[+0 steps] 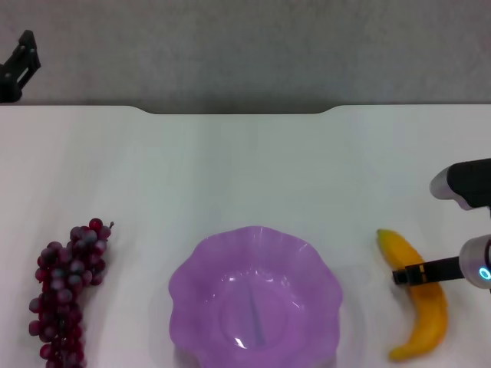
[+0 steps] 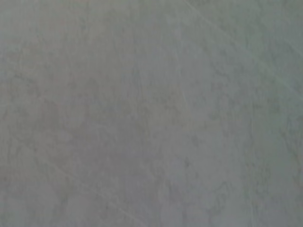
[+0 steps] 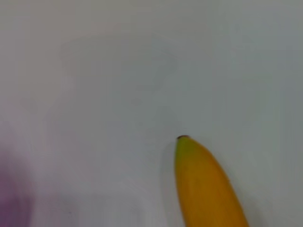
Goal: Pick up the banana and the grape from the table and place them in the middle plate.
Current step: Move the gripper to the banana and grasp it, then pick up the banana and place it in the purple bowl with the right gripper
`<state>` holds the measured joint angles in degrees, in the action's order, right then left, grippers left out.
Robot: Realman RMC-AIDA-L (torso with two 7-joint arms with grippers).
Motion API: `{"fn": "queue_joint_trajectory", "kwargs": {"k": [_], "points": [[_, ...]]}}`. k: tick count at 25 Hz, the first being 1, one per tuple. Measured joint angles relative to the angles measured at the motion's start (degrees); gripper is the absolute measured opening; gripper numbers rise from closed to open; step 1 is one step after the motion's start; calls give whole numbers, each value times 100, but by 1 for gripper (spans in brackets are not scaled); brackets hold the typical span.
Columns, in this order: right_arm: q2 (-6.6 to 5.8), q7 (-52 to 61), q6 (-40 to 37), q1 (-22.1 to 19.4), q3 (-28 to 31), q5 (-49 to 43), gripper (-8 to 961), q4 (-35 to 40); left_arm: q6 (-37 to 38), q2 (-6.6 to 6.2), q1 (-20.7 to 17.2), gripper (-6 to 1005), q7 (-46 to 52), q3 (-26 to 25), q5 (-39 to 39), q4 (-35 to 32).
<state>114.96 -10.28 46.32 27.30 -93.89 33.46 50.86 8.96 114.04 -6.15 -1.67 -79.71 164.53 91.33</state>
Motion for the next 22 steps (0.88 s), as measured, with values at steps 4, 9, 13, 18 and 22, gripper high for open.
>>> {"fn": "queue_joint_trajectory", "kwargs": {"k": [4, 9, 13, 18, 22], "points": [[1, -26, -23, -35, -10, 2, 589, 112, 0, 2, -19, 731, 0, 0, 0, 0], [0, -42, -50, -56, -26, -12, 510, 177, 0, 3, -23, 730, 0, 0, 0, 0], [-13, -55, -35, -177, 36, -53, 503, 415, 0, 3, -64, 729, 0, 0, 0, 0], [-25, -88, 603, -870, 503, -553, 507, 2188, 6, 4, -128, 728, 0, 0, 0, 68], [-14, -85, 1131, -1200, 690, -894, 510, 3350, 6, 14, -126, 727, 0, 0, 0, 76]]}}
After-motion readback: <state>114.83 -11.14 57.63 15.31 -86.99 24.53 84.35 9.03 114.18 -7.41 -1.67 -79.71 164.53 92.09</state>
